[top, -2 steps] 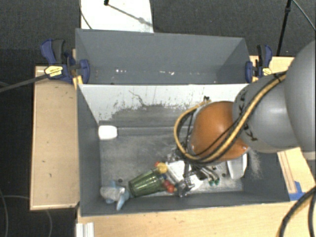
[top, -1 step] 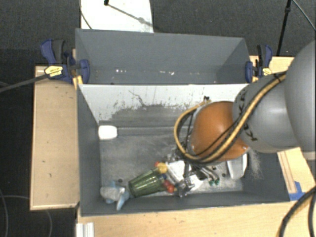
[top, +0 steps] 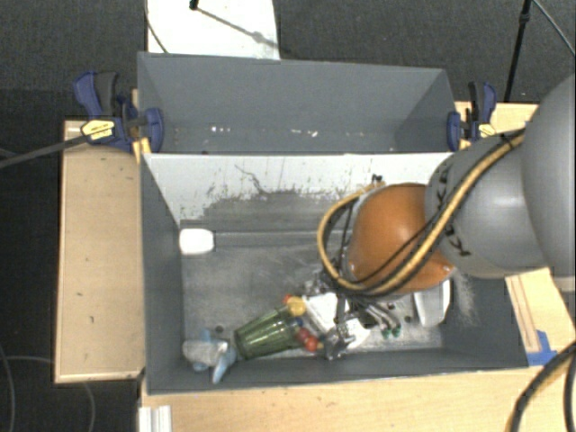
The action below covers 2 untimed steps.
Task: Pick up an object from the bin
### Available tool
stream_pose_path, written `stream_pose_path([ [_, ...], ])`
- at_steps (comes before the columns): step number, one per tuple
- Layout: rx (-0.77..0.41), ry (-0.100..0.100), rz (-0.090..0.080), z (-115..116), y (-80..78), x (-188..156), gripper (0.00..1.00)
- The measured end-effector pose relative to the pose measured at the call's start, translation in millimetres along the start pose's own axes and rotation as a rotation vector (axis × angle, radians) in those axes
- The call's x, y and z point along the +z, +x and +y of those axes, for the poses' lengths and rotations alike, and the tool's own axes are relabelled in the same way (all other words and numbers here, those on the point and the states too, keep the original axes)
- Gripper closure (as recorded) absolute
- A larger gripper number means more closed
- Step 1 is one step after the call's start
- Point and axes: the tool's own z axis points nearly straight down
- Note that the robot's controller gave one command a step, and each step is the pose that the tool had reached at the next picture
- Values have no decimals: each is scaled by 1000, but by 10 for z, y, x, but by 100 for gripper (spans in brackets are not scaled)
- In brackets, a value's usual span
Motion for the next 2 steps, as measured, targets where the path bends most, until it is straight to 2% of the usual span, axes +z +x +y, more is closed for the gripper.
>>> stream_pose_path([
  [2,3,-3,15,4,3,-68,100],
])
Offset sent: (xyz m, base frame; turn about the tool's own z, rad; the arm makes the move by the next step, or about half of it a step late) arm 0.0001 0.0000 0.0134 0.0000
